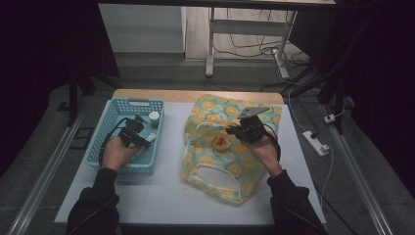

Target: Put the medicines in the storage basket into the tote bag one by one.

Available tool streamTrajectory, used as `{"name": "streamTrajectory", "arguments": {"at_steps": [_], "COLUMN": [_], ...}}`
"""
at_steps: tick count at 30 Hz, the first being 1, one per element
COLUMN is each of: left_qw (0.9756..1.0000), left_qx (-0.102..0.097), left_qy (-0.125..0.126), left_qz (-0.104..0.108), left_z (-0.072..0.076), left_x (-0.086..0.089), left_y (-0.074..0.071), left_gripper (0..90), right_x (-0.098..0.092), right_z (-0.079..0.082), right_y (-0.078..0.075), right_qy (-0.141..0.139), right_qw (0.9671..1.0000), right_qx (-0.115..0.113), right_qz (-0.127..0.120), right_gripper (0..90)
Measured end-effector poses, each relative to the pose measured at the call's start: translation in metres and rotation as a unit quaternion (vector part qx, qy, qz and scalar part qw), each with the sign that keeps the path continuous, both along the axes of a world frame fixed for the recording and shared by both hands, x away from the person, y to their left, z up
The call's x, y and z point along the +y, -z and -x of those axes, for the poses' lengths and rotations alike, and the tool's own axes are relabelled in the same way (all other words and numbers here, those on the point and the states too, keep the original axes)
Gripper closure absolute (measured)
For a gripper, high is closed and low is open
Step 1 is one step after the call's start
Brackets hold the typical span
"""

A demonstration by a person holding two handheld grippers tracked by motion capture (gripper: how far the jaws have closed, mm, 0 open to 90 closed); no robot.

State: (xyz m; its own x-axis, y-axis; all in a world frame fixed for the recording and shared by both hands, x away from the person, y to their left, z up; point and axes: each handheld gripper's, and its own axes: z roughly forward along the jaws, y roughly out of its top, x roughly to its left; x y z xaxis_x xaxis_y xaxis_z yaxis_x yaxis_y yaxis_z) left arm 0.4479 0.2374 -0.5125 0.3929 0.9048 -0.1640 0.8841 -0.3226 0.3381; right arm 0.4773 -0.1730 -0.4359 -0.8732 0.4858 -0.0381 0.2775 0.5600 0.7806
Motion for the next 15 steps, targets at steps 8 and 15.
{"name": "streamTrajectory", "arguments": {"at_steps": [8, 15], "left_qw": [0.9996, 0.9971], "left_qx": [-0.027, -0.071], "left_qy": [-0.009, -0.020], "left_qz": [0.002, 0.020], "left_z": [0.002, 0.006], "left_x": [0.002, 0.006], "left_y": [-0.008, -0.022], "left_gripper": [71.3, 71.3], "right_x": [0.000, 0.000], "right_z": [0.000, 0.001], "right_y": [-0.001, -0.001], "right_qy": [-0.001, -0.001], "right_qw": [1.0000, 1.0000], "right_qx": [-0.003, -0.006], "right_qz": [-0.001, -0.002], "right_gripper": [89.4, 89.4]}}
